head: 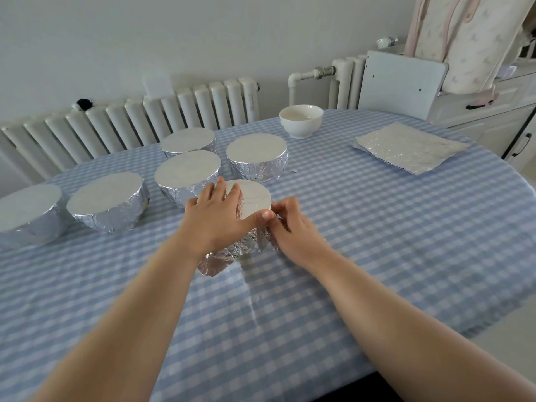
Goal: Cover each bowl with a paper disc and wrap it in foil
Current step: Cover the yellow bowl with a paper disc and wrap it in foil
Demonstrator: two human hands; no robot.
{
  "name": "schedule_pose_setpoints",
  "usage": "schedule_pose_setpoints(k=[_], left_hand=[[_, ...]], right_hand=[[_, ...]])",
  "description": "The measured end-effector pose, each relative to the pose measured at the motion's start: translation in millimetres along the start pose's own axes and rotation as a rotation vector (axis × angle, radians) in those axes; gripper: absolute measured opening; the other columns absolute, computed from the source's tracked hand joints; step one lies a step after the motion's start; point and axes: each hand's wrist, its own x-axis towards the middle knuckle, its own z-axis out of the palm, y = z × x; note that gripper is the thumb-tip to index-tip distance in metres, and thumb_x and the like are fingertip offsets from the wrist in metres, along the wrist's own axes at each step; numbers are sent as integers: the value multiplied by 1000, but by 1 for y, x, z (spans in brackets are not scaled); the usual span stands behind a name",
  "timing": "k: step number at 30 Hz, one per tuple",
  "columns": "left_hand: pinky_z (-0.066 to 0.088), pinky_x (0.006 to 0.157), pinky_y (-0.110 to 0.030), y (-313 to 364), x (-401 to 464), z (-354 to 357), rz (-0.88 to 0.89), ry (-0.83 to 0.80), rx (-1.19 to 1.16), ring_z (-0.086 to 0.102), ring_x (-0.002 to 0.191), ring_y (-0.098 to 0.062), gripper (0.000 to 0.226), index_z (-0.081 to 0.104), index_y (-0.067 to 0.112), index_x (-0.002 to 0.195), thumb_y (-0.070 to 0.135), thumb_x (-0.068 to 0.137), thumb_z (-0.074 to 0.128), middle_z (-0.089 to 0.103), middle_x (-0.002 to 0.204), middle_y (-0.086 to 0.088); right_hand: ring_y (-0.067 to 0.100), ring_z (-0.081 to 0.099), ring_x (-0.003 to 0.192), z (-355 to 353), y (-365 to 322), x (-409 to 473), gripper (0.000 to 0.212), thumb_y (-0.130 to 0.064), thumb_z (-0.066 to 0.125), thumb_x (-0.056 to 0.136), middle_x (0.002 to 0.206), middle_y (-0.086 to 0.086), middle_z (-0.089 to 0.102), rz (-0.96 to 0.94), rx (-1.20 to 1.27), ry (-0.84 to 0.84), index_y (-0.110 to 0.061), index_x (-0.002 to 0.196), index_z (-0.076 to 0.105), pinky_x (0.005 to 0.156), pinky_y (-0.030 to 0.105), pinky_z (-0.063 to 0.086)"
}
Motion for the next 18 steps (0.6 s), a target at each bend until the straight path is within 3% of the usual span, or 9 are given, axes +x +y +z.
schedule_pose_setpoints(k=[3, 10, 18], left_hand=[[19, 113, -56, 6, -2, 1, -74, -2, -29, 3, 151, -27, 139, 17, 21, 155, 100, 46, -15, 1, 166, -9], [15, 115, -56, 12, -2, 0, -156, -20, -63, -1, 152, -29, 134, 11, 20, 158, 97, 50, -7, -2, 166, -10], [17, 114, -56, 12, -3, 0, -154, 3, -57, 0, 151, -29, 132, 14, 20, 157, 96, 51, -7, 0, 165, -11]], right_hand=[[15, 57, 98, 4, -1, 3, 23, -40, 39, 103, 105, -9, 58, 24, 42, 15, -17, 109, 41, 77, 28, 34], [13, 54, 85, 8, -3, 15, 16, -34, 41, 105, 84, -14, 54, 119, 112, 64, -19, 100, 43, 74, 32, 37], [16, 53, 83, 14, -6, 18, 14, -31, 44, 103, 80, -10, 54, 188, 123, 140, -19, 96, 45, 71, 30, 35]])
